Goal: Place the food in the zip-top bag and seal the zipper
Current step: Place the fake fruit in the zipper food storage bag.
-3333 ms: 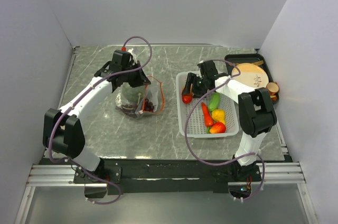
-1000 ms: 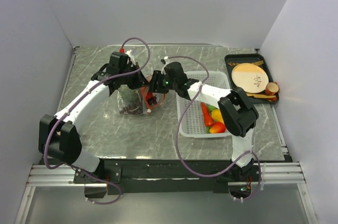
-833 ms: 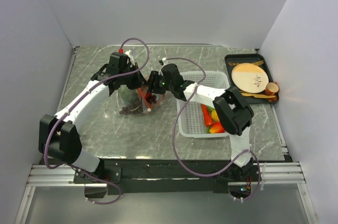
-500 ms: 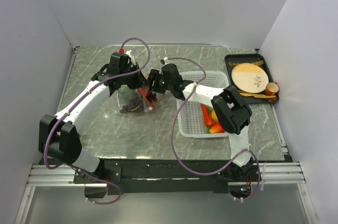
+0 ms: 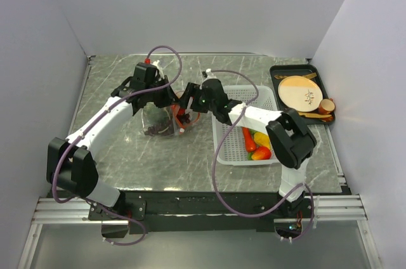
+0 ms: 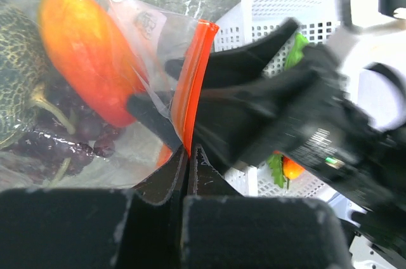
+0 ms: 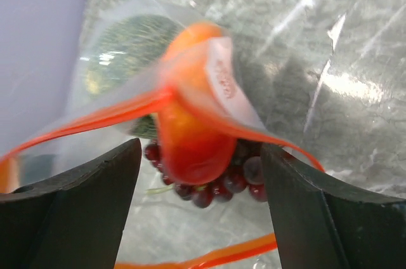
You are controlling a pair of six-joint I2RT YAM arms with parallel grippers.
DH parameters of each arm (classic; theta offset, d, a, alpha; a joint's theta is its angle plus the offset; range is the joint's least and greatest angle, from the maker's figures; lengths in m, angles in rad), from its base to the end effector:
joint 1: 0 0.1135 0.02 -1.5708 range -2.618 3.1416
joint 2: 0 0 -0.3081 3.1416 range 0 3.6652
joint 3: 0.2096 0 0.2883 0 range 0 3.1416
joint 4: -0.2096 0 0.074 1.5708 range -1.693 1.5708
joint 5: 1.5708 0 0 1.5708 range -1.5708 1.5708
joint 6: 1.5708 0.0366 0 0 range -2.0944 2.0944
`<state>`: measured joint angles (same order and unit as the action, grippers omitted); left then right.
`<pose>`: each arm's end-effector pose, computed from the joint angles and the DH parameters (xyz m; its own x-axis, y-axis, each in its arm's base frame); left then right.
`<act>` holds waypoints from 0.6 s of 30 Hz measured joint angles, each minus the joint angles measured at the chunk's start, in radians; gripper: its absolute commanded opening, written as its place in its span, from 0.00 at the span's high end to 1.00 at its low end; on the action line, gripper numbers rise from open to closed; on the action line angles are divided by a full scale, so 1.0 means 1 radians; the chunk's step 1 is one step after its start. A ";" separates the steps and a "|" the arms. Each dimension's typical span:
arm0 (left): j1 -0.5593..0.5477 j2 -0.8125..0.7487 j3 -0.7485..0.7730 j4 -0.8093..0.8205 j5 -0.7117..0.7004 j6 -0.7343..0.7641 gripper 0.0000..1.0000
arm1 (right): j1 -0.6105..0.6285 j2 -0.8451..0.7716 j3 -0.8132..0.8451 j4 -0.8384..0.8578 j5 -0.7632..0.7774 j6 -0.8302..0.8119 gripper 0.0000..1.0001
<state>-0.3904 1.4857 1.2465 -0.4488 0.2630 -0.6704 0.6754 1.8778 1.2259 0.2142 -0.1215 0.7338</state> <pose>0.3353 -0.1483 0.3425 -0.8038 -0.3179 -0.5028 0.0686 0.7899 -0.6093 0.3668 0.2996 0.2370 -0.7187 0.2761 -0.6382 -0.3030 0.7018 0.6447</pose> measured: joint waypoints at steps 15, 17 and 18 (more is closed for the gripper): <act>0.000 0.000 0.018 -0.017 -0.050 0.001 0.99 | -0.074 -0.213 -0.043 -0.148 0.152 -0.064 0.13; 0.000 0.000 0.018 -0.019 -0.052 0.002 0.99 | -0.111 -0.259 -0.043 -0.206 0.193 -0.080 0.14; 0.000 0.000 0.018 -0.020 -0.053 0.002 0.99 | -0.131 -0.280 -0.049 -0.225 0.204 -0.086 0.14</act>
<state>-0.3904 1.4857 1.2648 -0.4686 0.2104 -0.6689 0.5442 1.5974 1.1767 -0.0105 0.0822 0.6479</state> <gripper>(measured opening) 0.022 0.864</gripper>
